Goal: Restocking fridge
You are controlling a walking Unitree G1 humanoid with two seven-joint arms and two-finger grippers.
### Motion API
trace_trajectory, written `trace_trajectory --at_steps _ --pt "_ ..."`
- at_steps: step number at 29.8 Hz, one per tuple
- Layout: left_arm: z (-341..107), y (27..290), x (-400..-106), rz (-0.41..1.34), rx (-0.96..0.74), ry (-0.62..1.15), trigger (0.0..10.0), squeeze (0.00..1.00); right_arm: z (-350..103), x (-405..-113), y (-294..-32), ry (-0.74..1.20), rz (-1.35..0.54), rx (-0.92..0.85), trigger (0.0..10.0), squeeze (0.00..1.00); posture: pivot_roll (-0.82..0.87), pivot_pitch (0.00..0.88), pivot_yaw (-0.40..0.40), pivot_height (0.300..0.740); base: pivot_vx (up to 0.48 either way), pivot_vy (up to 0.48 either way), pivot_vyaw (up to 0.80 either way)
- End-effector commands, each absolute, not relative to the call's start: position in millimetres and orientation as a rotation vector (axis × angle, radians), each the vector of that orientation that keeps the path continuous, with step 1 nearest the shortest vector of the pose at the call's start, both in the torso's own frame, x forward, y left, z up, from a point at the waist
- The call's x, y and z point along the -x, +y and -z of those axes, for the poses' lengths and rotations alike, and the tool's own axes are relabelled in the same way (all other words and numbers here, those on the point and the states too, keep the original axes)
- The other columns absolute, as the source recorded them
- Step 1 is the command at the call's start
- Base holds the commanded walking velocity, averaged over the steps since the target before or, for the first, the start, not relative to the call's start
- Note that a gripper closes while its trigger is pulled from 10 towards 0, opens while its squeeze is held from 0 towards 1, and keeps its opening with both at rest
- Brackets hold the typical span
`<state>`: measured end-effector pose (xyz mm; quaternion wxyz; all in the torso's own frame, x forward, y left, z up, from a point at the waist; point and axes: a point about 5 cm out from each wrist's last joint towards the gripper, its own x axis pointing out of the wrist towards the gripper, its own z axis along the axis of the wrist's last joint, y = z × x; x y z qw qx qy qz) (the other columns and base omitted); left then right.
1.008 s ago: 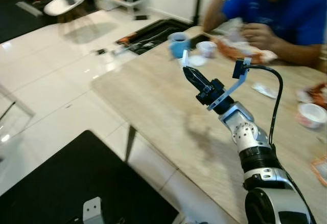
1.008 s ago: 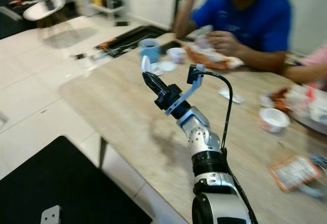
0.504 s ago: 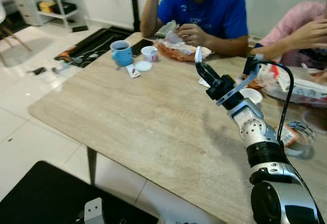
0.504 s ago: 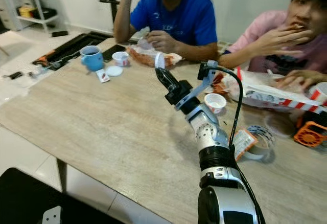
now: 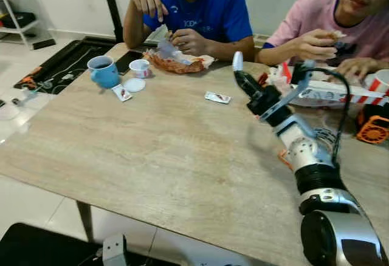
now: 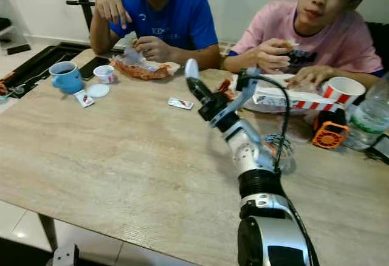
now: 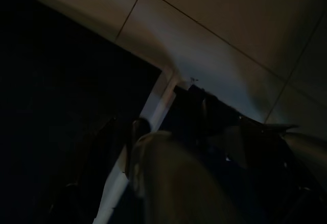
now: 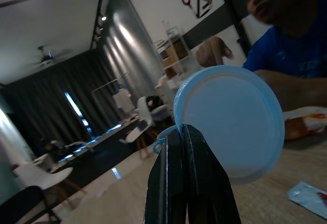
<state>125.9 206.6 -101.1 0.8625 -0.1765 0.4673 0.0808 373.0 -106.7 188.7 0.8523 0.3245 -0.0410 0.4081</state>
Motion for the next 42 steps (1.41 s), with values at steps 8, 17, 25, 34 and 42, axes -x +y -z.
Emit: trace_trajectory --at_steps 8,17,25,34,42 --pt "103 204 -121 -0.164 0.363 1.001 10.0 0.00 -186 -374 -104 -0.074 -0.857 -0.655 10.0 0.00 -0.03 0.028 0.000 0.740 0.000 0.000 -0.64" --pt "104 203 -120 -0.169 0.370 1.006 10.0 0.00 -186 -374 -105 -0.077 -0.857 -0.641 10.0 0.00 -0.03 0.031 -0.001 0.740 0.000 0.000 0.00" --pt "104 202 -119 -0.156 0.361 1.014 10.0 0.00 -181 -376 -101 -0.043 -0.814 -0.445 10.0 0.00 -0.03 0.039 0.000 0.740 0.000 0.000 0.00" --pt "106 200 -114 -0.149 0.361 1.036 10.0 0.00 -177 -378 -92 -0.004 -0.812 -0.251 10.0 0.00 -0.03 0.044 -0.004 0.740 0.000 -0.402 0.00" --pt "107 200 -112 -0.161 0.369 1.035 10.0 0.00 -176 -380 -87 0.017 -0.806 -0.055 10.0 0.00 -0.03 0.056 -0.007 0.740 0.000 -0.058 0.00"
